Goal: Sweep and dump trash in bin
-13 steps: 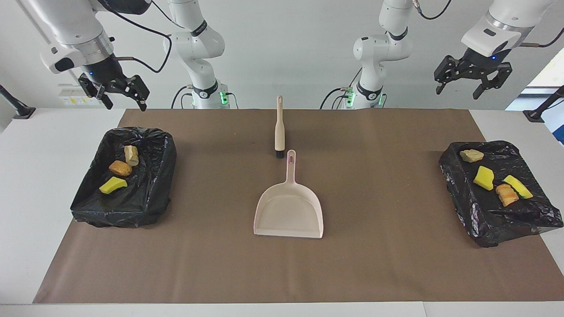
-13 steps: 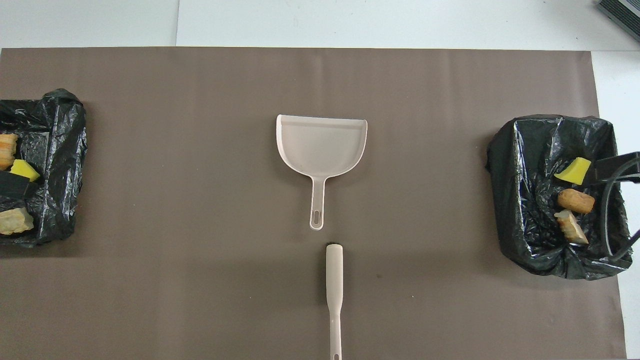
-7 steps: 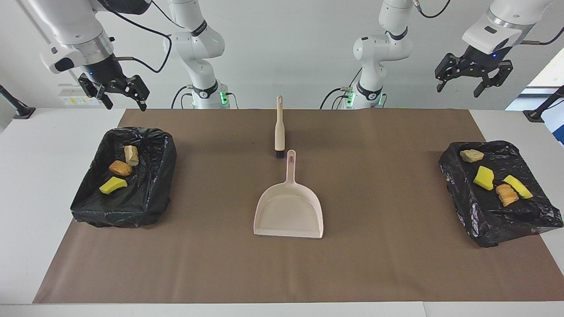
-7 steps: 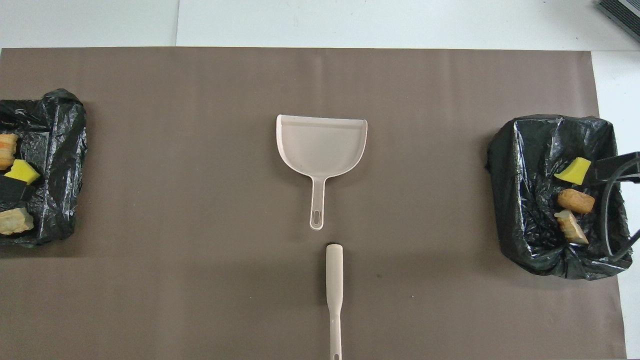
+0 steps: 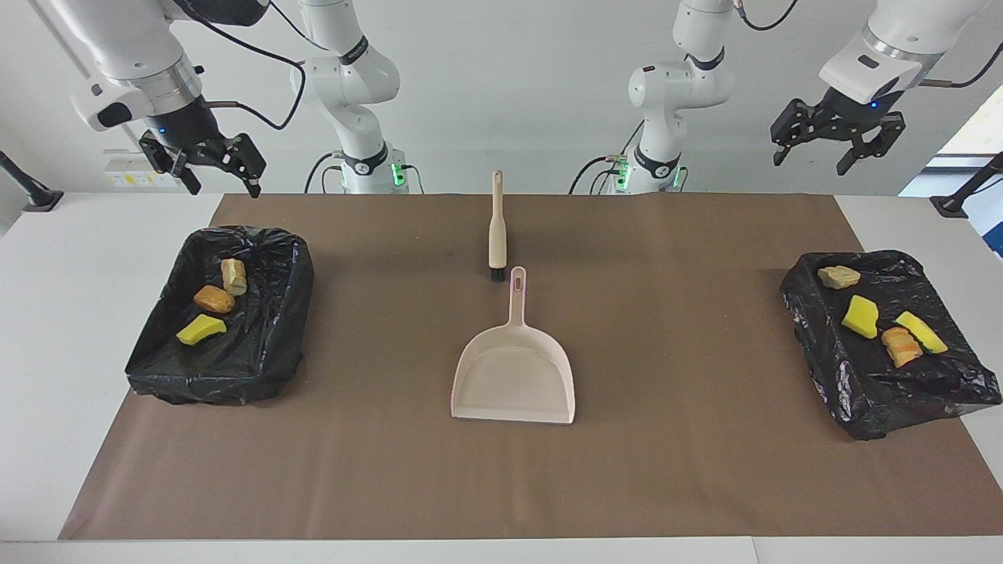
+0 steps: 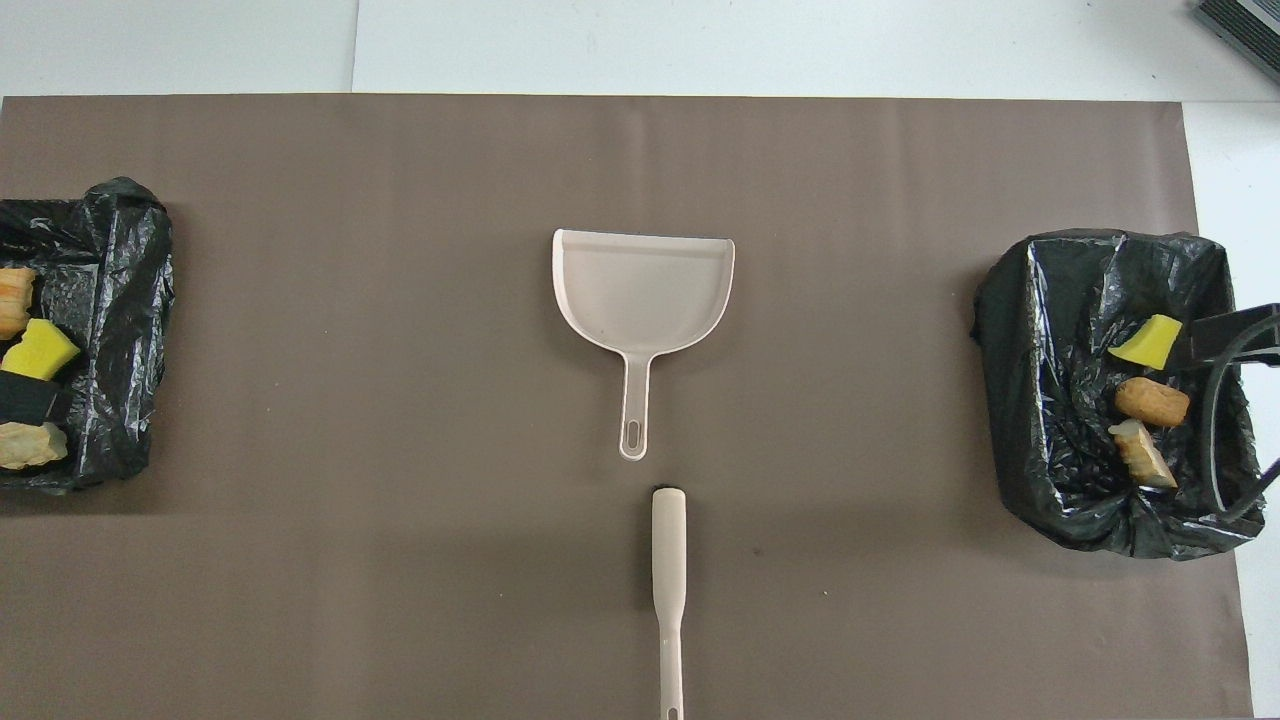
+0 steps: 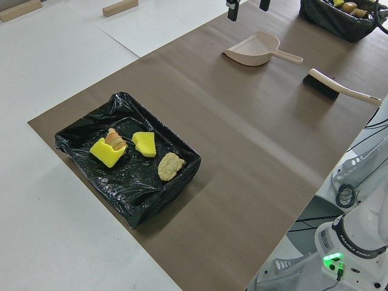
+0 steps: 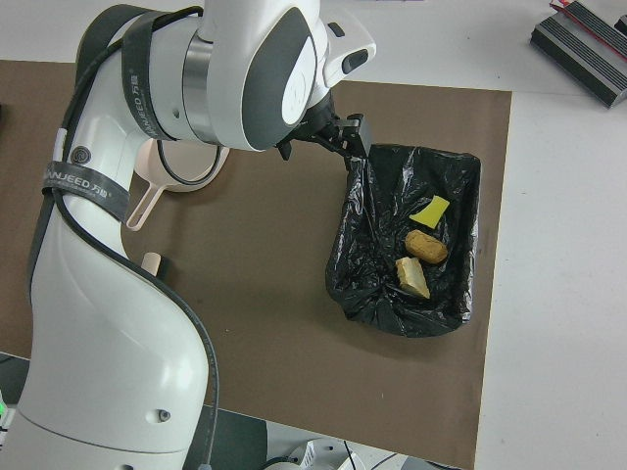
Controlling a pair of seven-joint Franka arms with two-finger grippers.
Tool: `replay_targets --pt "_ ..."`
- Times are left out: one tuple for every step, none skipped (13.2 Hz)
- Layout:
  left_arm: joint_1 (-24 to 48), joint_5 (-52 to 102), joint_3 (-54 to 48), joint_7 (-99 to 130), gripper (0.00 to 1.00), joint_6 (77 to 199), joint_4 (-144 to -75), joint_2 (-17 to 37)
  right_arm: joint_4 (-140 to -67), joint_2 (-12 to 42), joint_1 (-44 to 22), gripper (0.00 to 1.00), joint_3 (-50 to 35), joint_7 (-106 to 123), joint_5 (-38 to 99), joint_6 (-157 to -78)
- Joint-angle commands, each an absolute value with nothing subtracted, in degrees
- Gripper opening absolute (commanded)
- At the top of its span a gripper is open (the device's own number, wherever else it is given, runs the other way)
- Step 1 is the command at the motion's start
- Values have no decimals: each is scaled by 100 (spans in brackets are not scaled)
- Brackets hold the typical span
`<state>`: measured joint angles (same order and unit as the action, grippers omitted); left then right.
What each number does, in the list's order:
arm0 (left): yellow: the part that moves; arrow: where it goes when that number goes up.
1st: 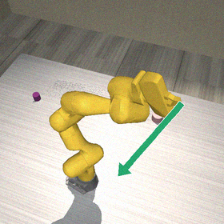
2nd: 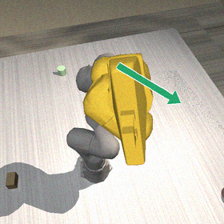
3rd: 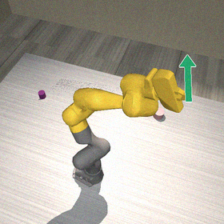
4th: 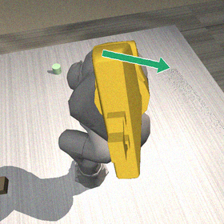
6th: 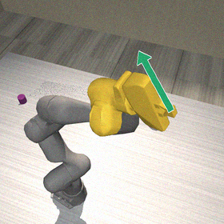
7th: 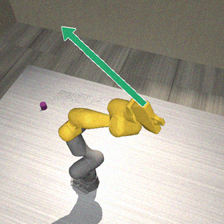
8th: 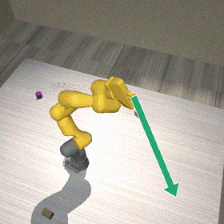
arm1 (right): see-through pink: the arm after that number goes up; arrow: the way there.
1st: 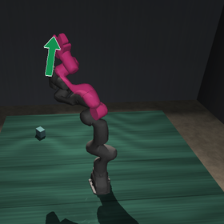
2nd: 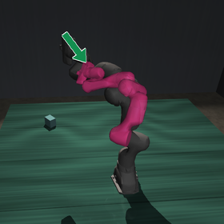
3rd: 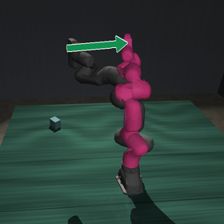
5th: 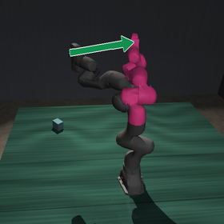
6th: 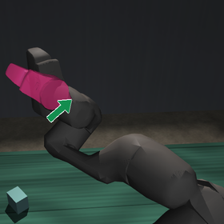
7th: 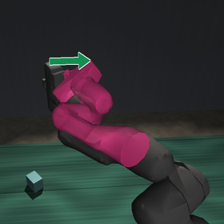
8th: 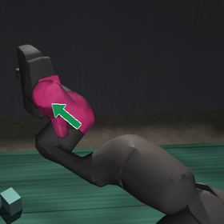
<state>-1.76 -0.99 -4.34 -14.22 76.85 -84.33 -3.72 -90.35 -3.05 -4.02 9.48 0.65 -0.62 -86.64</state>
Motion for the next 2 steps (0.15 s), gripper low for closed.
replay_targets --pt "-211 -44 -466 -1476 100 7831 -8763 -615 -9079 -378 -325 100 905 211 -18 -8604" --pt "-202 -44 -466 -1459 100 7822 -8754 -615 -9079 -378 -325 100 905 211 -18 -8604"
